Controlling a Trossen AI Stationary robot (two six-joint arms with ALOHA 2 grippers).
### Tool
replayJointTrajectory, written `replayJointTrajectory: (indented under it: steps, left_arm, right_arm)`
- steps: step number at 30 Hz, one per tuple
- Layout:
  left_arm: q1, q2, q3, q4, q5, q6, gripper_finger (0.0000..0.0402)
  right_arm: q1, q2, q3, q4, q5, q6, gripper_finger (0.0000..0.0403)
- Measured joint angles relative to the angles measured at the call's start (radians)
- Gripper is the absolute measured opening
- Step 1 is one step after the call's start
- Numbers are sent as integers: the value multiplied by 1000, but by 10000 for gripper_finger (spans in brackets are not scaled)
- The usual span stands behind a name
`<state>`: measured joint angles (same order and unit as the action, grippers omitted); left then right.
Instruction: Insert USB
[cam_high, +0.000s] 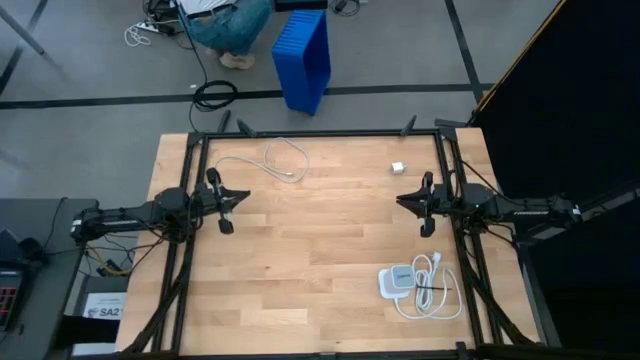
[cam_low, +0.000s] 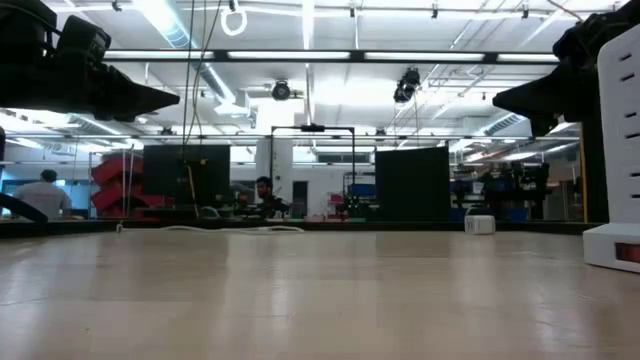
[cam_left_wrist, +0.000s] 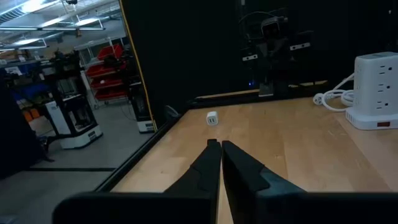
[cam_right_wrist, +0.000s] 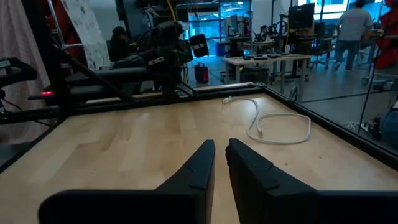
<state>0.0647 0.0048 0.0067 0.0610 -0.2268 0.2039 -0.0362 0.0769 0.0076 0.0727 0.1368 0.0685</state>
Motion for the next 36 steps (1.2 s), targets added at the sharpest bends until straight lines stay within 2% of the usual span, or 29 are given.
replayJointTrajectory:
  steps: [10, 27, 36]
  left_arm:
    - [0, 0, 0, 0, 0, 0, 0]
    - [0, 0, 0, 0, 0, 0, 0]
    - [0, 0, 0, 0, 0, 0, 0]
  right_arm:
    - [0, 0, 0, 0, 0, 0, 41]
    - [0, 0, 0, 0, 0, 0, 23]
    - [0, 0, 0, 0, 0, 0, 36]
